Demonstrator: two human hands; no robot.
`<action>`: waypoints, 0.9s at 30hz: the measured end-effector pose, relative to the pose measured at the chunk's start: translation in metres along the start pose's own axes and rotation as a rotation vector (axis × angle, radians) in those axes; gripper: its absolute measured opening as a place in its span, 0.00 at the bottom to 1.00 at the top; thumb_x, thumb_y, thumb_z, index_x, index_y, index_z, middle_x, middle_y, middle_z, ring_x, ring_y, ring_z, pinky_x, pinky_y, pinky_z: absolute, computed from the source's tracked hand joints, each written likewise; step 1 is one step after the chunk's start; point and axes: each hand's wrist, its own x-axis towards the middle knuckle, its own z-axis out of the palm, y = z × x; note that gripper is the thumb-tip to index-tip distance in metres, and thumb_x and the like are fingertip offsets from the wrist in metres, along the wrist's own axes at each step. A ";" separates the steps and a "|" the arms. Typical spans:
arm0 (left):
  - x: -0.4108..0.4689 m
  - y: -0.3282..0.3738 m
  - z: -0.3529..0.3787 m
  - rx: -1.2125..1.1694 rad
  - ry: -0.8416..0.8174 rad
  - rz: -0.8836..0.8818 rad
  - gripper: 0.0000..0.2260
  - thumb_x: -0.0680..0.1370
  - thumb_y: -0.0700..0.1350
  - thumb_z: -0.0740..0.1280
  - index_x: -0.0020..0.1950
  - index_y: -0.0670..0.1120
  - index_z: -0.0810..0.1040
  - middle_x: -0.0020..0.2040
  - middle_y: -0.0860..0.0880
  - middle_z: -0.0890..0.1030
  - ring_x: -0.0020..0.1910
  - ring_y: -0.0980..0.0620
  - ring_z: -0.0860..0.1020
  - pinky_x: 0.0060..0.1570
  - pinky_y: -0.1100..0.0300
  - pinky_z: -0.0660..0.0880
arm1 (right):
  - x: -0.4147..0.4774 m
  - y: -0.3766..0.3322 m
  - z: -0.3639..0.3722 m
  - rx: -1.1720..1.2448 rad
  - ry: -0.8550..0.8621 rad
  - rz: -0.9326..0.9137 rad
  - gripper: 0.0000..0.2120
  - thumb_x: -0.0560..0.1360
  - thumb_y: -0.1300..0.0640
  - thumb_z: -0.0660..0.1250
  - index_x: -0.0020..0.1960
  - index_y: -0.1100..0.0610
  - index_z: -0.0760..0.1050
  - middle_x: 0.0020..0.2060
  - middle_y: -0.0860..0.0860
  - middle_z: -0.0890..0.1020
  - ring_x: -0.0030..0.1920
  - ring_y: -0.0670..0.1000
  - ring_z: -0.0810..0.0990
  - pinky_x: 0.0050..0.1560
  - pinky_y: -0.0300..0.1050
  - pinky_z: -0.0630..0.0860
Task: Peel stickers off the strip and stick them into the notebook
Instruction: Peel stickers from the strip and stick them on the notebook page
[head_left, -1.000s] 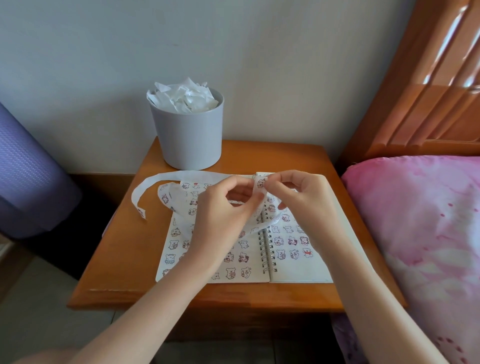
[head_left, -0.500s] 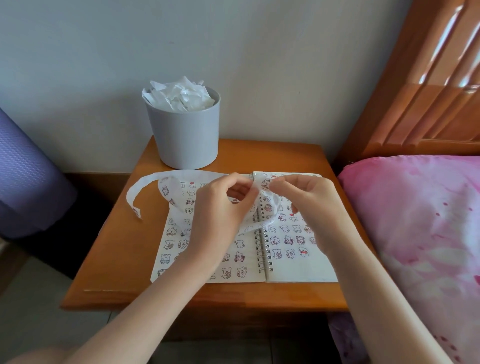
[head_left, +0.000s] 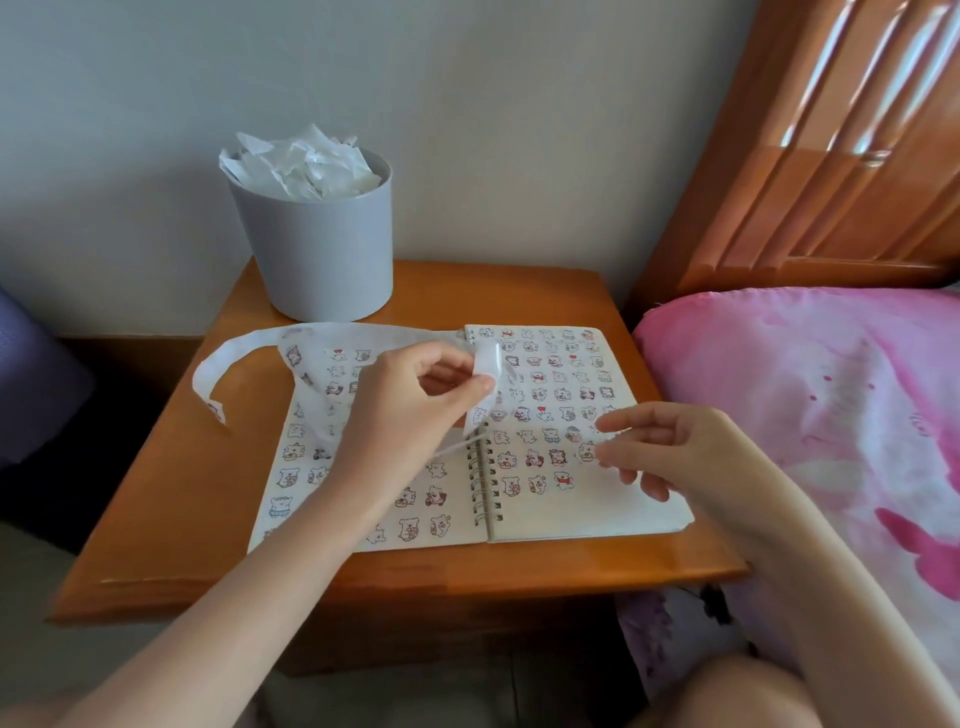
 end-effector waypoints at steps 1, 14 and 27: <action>0.000 0.000 0.001 0.010 -0.014 -0.004 0.04 0.71 0.45 0.72 0.45 0.51 0.82 0.40 0.58 0.83 0.39 0.64 0.80 0.39 0.72 0.76 | -0.002 0.002 0.000 -0.007 -0.001 0.000 0.06 0.70 0.61 0.73 0.46 0.55 0.81 0.29 0.50 0.82 0.25 0.46 0.71 0.31 0.35 0.71; -0.004 0.004 0.004 -0.046 -0.089 -0.115 0.03 0.72 0.43 0.72 0.45 0.48 0.82 0.38 0.56 0.82 0.33 0.65 0.81 0.26 0.75 0.71 | -0.008 0.009 0.006 0.041 0.058 0.023 0.01 0.71 0.63 0.72 0.42 0.59 0.82 0.25 0.47 0.79 0.21 0.39 0.70 0.24 0.29 0.65; -0.005 0.004 0.005 -0.004 -0.088 -0.094 0.03 0.72 0.46 0.72 0.45 0.50 0.82 0.37 0.57 0.82 0.34 0.65 0.80 0.28 0.77 0.70 | -0.005 0.017 0.010 0.002 0.123 -0.014 0.01 0.69 0.61 0.74 0.39 0.57 0.83 0.32 0.55 0.84 0.25 0.42 0.73 0.26 0.27 0.66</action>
